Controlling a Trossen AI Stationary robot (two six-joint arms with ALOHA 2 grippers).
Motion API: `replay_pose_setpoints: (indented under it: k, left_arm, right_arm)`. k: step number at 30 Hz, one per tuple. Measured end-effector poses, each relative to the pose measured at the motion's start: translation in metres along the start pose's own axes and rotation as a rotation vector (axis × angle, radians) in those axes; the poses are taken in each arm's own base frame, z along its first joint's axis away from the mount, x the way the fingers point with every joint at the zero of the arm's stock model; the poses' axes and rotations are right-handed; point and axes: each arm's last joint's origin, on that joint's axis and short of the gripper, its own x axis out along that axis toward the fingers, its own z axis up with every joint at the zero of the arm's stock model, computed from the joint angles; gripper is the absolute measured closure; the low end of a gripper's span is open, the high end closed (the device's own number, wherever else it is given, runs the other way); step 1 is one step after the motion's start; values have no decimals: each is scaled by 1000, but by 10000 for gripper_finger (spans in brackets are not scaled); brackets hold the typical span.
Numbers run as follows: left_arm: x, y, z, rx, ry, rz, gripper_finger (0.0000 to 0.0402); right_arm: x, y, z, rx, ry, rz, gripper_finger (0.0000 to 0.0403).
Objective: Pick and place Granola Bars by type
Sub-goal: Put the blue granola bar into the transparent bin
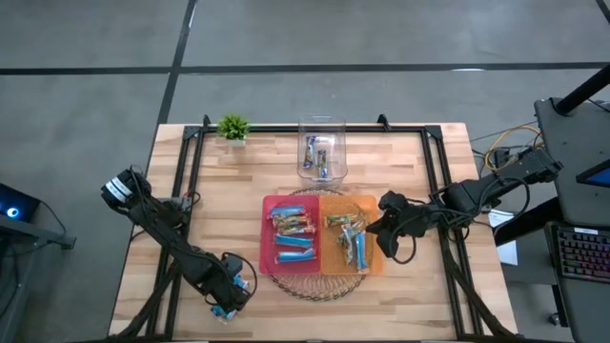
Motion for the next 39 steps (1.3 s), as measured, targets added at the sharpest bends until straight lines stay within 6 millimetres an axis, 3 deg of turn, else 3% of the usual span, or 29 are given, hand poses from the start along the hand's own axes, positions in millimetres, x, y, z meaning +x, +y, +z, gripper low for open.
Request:
replay_pose_setpoints:
  k: [10, 39]
  left_arm:
    - [-17, 0, -2, 33, -19, 47, 179]
    - [-8, 4, 3, 76, -90, 29, 179]
  right_arm:
    - [0, 0, 0, 20, -1, -1, 394]
    - [0, 0, 0, 32, -1, -1, 394]
